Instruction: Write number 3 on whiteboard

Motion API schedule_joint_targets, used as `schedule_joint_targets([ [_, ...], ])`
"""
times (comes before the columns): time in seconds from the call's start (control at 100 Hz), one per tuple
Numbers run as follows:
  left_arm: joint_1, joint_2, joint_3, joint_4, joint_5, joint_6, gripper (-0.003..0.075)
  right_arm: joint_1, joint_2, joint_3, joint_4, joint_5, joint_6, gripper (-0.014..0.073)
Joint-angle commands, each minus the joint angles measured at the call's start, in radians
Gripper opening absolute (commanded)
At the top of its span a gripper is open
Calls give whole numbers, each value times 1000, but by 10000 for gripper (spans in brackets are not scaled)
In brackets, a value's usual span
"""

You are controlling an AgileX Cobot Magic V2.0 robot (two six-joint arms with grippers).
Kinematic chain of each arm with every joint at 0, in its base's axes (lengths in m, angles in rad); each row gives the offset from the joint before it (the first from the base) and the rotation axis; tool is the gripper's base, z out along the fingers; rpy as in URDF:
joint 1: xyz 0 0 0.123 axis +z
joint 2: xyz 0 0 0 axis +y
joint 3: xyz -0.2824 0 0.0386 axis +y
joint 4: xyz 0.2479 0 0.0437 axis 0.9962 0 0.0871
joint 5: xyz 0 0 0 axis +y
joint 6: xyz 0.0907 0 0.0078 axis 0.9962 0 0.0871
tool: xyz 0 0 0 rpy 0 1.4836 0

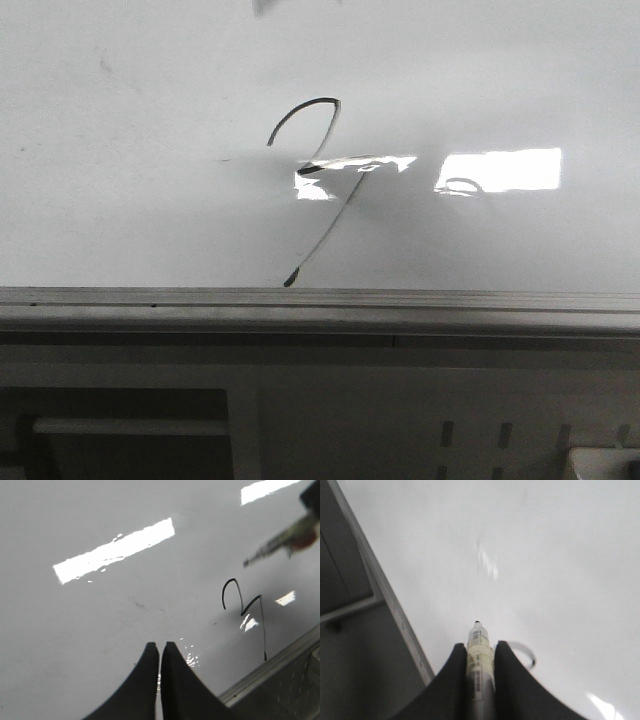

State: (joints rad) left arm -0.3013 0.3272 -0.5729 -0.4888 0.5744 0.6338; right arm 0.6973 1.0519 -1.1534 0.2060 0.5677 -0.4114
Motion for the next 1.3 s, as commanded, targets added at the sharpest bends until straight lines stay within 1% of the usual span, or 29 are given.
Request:
schedule_joint_targets([
  [0.0, 1, 26, -37, -67, -85, 28, 36, 19, -59, -113, -14, -29, -9, -54],
  [0.06, 1, 51, -64, -105, -62, 88, 140, 26, -61, -151, -19, 15, -9, -54],
  [0.07, 1, 59, -72, -114, -54, 100, 190, 26, -61, -153, -19, 25, -9, -54],
  [0.09, 1, 67, -80, -129, -39, 117, 227, 26, -61, -155, -19, 32, -12, -54],
  [0.1, 1, 77, -89, -140, -30, 125, 265, 26, -59, -155, -19, 38, -11, -54],
  [0.12, 1, 87, -99, -152, -20, 132, 302, 26, -57, -155, -19, 51, -16, -54],
  [0.13, 1, 98, -108, -163, -9, 139, 338, 26, -56, -153, -19, 56, -16, -54],
  [0.17, 1, 133, -141, -197, 29, 153, 431, 28, -45, -150, -19, 93, -33, -54],
  [0.2, 1, 157, -166, -212, 57, 166, 465, 34, -35, -149, -19, 123, -53, -54],
  [0.22, 1, 176, -186, -233, 98, 191, 496, 39, -27, -147, -19, 145, -66, -54],
  [0.24, 1, 194, -206, -251, 130, 219, 507, 48, -19, -147, -17, 165, -81, -54],
  [0.25, 1, 200, -212, -251, 130, 219, 507, 51, -16, -147, -17, 172, -87, -54],
  [0.27, -2, 216, -231, -276, 169, 264, 505, 63, -6, -147, -9, 192, -108, -54],
  [0.33, -29, 258, -278, -328, 227, 352, 477, 113, 19, -147, -5, 236, -176, -54],
  [0.41, -69, 306, -322, -365, 272, 404, 433, 193, 42, -147, -5, 251, -248, -54],
  [0.49, -110, 358, -354, -361, 327, 427, 386, 271, 61, -147, -5, 217, -307, -54],
  [0.58, -154, 417, -371, -361, 365, 427, 351, 323, 69, -147, -5, 154, -319, -54],
  [0.68, -183, 462, -375, -363, 383, 427, 333, 338, 70, -151, -5, 114, -319, -54],
  [0.78, -202, 492, -375, -367, 390, 427, 333, 341, 70, -153, -5, 108, -319, -55],
  [0.88, -220, 516, -375, -366, 390, 427, 333, 341, 70, -153, 24, 112, -319, -55],
  [0.99, -228, 544, -375, -365, 390, 427, 333, 341, 70, -153, 49, 112, -319, -55],
  [1.22, -228, 574, -375, -365, 373, 427, 333, 341, 70, -153, 49, 115, -319, -55],
  [1.27, -228, 574, -375, -365, 362, 427, 323, 341, 70, -153, 49, 115, -319, -55],
  [1.29, -228, 574, -375, -365, 357, 427, 307, 341, 70, -153, 49, 115, -319, -55],
])
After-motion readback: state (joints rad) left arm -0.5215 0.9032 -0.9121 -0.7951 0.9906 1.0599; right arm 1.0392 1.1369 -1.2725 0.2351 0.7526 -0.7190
